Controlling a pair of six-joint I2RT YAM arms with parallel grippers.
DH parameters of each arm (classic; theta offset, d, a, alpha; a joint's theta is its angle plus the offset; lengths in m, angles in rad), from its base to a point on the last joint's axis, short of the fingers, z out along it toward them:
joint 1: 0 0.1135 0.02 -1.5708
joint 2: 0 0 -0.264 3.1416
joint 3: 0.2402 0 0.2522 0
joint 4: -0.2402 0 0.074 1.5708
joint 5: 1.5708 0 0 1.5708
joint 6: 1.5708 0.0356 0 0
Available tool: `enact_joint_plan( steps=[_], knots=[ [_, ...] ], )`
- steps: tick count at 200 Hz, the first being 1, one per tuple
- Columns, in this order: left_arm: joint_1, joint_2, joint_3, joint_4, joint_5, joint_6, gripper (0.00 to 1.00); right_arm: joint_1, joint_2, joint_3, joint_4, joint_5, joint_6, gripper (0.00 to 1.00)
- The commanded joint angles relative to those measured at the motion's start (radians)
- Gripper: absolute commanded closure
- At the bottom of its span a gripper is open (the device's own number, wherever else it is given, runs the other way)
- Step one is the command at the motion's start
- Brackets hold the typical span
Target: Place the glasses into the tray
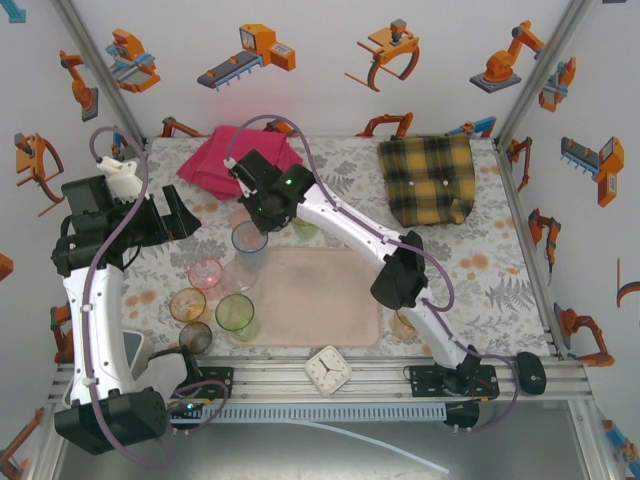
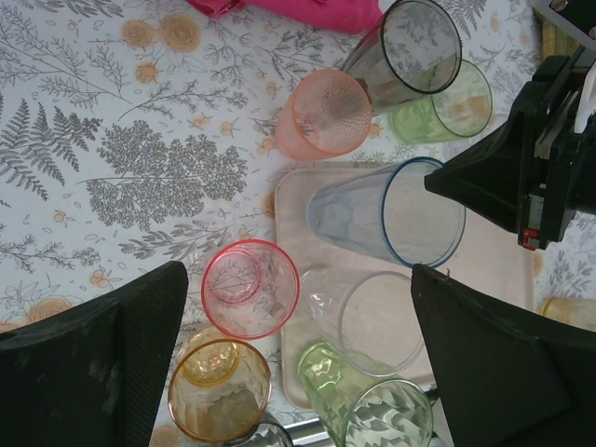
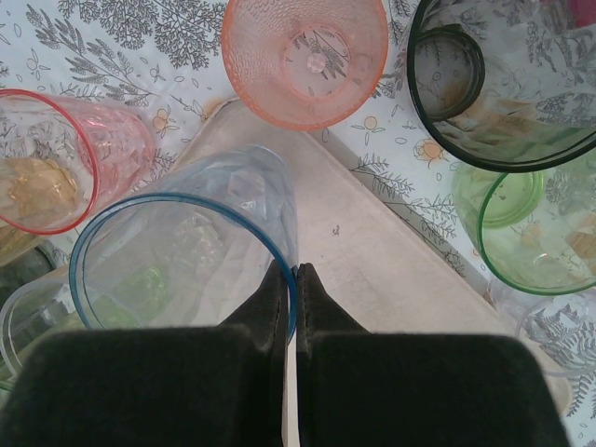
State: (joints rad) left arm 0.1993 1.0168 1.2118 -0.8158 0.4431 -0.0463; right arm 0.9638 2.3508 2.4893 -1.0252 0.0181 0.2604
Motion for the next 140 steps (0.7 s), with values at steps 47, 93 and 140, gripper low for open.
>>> enact_joint_plan(
  steps=[47,93,140],
  knots=[
    [0.008,-0.014,-0.006,0.018,0.023,-0.009,0.03,0.007,0.028,0.037,0.006,0.008,-0.006,1.0],
    [0.008,-0.013,-0.005,0.018,0.023,-0.007,0.03,0.009,0.028,0.032,0.007,0.016,-0.012,1.0],
    [0.008,-0.024,0.001,0.012,0.023,-0.007,0.03,0.009,0.038,0.03,0.0,0.029,-0.018,1.0]
  ],
)
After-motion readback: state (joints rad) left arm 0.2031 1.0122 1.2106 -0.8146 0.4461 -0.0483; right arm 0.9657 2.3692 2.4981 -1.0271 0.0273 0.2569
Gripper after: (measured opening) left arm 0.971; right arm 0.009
